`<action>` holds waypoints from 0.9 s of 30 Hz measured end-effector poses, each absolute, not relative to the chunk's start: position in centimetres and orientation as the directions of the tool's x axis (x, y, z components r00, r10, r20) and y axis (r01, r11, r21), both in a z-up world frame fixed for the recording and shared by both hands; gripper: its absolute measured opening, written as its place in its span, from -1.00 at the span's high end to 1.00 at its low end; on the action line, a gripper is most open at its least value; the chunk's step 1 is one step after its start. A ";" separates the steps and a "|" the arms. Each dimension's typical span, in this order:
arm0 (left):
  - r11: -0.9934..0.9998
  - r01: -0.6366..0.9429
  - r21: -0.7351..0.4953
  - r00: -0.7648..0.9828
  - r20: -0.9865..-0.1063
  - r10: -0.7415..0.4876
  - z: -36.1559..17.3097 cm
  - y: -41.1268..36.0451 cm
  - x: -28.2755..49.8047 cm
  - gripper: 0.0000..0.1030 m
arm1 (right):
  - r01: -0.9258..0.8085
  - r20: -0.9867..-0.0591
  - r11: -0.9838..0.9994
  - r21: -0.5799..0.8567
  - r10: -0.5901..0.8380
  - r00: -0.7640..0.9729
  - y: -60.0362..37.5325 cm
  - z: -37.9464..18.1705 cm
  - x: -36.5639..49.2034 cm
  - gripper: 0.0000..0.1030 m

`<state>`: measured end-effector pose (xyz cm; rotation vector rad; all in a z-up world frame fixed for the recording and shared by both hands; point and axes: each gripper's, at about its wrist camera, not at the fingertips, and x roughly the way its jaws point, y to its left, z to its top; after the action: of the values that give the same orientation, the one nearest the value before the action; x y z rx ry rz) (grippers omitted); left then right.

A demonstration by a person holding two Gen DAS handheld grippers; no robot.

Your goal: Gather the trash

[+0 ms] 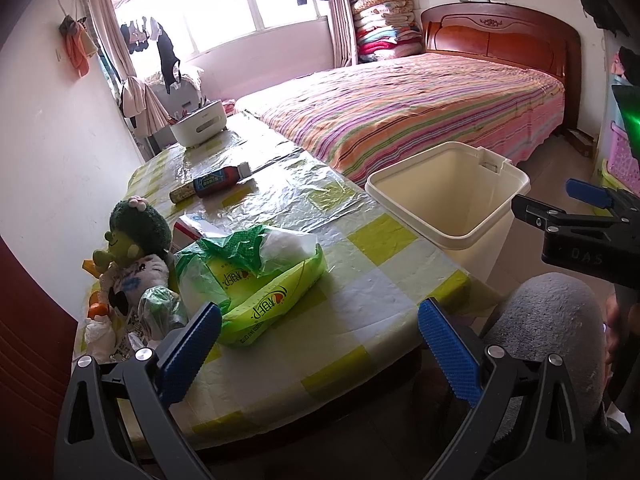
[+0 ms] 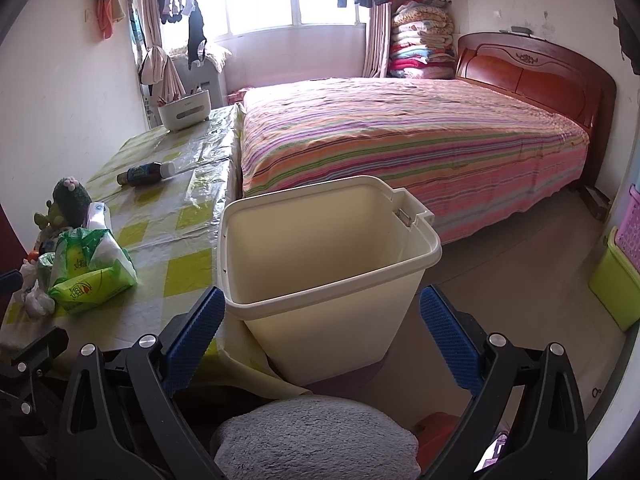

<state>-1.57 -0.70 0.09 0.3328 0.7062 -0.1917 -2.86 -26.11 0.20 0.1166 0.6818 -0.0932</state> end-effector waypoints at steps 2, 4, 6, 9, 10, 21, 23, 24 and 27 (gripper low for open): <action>0.930 0.282 0.237 0.750 -0.659 -0.059 0.1 -0.8 -1.6 -0.86 | 0.122 -0.632 0.990 0.077 -0.046 0.773 -26.0 0.2 -2.8 -0.88; 0.928 0.289 0.235 0.747 -0.661 -0.065 0.1 -0.8 -1.6 -0.86 | 0.121 -0.633 0.990 0.078 -0.044 0.773 -25.9 0.2 -2.9 -0.88; 0.927 0.294 0.234 0.746 -0.663 -0.070 0.1 -0.8 -1.6 -0.86 | 0.121 -0.634 0.990 0.078 -0.044 0.772 -26.0 0.2 -2.9 -0.88; 0.924 0.303 0.234 0.740 -0.668 -0.073 0.1 -0.9 -1.6 -0.86 | 0.121 -0.629 0.990 0.076 -0.046 0.776 -26.0 0.2 -3.0 -0.88; 0.923 0.307 0.231 0.737 -0.672 -0.077 0.0 -1.0 -1.6 -0.86 | 0.121 -0.629 0.990 0.076 -0.046 0.776 -26.0 0.2 -3.0 -0.88; 0.919 0.315 0.236 0.725 -0.685 -0.072 -0.2 -1.3 -1.8 -0.86 | 0.123 -0.628 0.990 0.074 -0.050 0.776 -26.2 0.1 -3.3 -0.88; 0.919 0.314 0.238 0.725 -0.685 -0.070 -0.2 -1.4 -1.8 -0.86 | 0.124 -0.629 0.989 0.076 -0.049 0.776 -26.3 0.2 -3.3 -0.88; 0.919 0.312 0.239 0.726 -0.685 -0.068 -0.2 -1.4 -1.9 -0.86 | 0.124 -0.628 0.989 0.078 -0.048 0.776 -26.3 0.2 -3.3 -0.88; 0.920 0.309 0.243 0.725 -0.685 -0.063 -0.2 -1.3 -2.0 -0.86 | 0.119 -0.626 0.989 0.087 -0.039 0.779 -26.3 0.3 -3.4 -0.88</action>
<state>-1.98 -1.33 -0.16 0.3559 0.7338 -0.2101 -3.42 -26.27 0.32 0.1243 0.6733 -0.0858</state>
